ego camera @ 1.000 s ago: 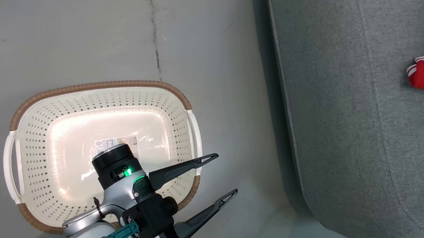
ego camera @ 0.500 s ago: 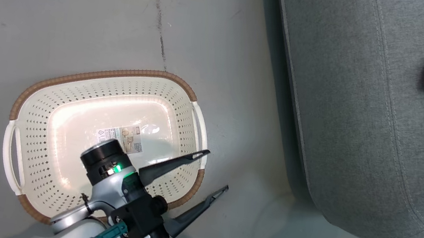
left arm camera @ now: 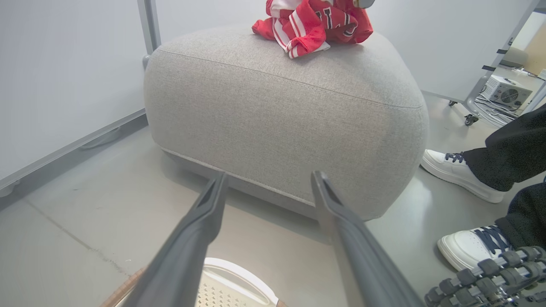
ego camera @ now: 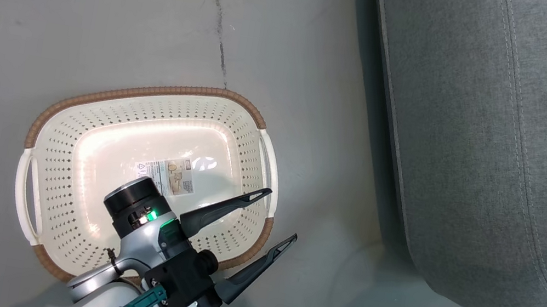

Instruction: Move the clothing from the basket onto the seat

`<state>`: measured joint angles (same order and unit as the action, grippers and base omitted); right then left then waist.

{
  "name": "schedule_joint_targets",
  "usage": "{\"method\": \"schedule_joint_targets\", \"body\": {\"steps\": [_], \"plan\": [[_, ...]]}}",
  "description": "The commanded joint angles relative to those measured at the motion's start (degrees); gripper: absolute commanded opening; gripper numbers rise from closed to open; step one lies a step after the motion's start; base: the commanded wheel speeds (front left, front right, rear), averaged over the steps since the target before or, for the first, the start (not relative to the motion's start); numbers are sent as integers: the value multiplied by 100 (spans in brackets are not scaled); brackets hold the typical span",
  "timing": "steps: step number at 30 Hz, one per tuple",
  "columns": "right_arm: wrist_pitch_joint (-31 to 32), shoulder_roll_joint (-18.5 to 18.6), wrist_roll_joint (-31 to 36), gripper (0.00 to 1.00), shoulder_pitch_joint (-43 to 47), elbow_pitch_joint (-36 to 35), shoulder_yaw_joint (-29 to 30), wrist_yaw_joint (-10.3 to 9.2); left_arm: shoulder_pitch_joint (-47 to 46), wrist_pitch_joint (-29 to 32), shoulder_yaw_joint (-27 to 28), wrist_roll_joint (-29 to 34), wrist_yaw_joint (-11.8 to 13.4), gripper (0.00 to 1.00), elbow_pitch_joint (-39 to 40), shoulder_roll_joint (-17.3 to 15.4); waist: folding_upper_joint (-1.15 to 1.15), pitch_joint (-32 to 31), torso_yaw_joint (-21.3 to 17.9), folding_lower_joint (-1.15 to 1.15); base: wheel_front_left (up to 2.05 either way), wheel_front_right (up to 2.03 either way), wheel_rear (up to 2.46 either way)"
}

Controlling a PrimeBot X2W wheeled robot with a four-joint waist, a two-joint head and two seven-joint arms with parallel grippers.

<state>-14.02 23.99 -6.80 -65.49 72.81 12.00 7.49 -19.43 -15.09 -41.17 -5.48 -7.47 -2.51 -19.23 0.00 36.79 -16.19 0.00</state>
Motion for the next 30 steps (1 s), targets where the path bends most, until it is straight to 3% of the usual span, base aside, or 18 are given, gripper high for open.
{"method": "schedule_joint_targets", "body": {"steps": [1,8,18,24,30], "plan": [[50,86,12,100,-44,28,-30,2,-82,-9,25,9,-2,100,-9,20,0,-46,8,0,0,0,0],[561,273,211,100,144,97,-42,1,-101,-8,-123,-33,-2,100,-84,229,0,-450,52,0,0,0,0],[1281,296,54,100,321,111,-674,1,92,-9,-217,-174,-2,100,-265,724,0,-1328,145,0,0,0,0],[1322,208,-352,100,593,-209,-1554,1,297,-8,-26,-212,-2,100,-372,974,0,-1946,265,0,0,0,0],[1137,233,-1374,100,1066,-1079,-2600,2,601,-9,323,-199,-2,100,-360,1148,0,-2493,351,0,0,0,0]]}}
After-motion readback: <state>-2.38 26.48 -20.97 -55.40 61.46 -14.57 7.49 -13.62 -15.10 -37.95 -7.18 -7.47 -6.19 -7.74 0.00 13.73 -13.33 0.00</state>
